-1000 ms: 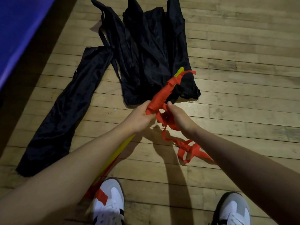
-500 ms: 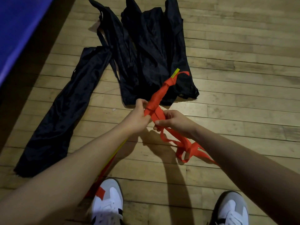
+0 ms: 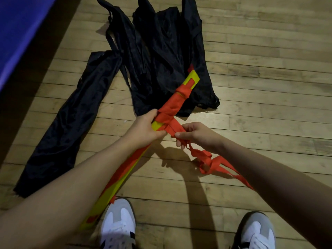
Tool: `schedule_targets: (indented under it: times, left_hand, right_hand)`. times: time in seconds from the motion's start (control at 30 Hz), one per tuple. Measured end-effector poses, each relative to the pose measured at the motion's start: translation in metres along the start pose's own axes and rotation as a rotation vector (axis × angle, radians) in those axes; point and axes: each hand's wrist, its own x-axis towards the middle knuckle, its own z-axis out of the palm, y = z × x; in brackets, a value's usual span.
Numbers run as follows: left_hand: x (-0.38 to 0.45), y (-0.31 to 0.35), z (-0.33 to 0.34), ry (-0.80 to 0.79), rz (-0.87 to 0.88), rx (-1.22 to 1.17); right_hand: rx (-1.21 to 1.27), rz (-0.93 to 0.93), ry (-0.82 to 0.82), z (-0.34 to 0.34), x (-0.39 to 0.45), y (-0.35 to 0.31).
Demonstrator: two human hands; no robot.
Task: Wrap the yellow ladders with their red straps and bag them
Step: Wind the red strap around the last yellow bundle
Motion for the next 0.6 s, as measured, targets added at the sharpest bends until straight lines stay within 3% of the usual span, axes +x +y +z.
schedule_targets:
  times: [0.07,0.13,0.27,0.4,0.5,0.6]
  left_hand:
    - [-0.002,0.0,0.004,-0.021,-0.007,-0.016]
    - [-0.001,0.0,0.009,-0.041,-0.13,-0.022]
    - [-0.001,0.002,0.02,-0.002,-0.202,0.038]
    - [0.006,0.009,0.021,-0.157,-0.315,-0.159]
    - [0.009,0.008,0.019,-0.202,-0.249,-0.032]
    - [0.004,0.003,0.013,-0.031,-0.127,0.081]
  right_hand:
    - [0.006,0.008,-0.027,0.003,0.0,0.001]
    - [0.021,0.012,-0.029,0.005,0.001,0.0]
    - [-0.097,0.005,0.057,0.013,0.005,-0.001]
    - [-0.11,-0.044,0.155,0.016,0.009,-0.002]
    - [-0.037,-0.053,0.173,0.011,0.009,-0.001]
    - [-0.025,-0.039,0.157,0.009,0.007,0.003]
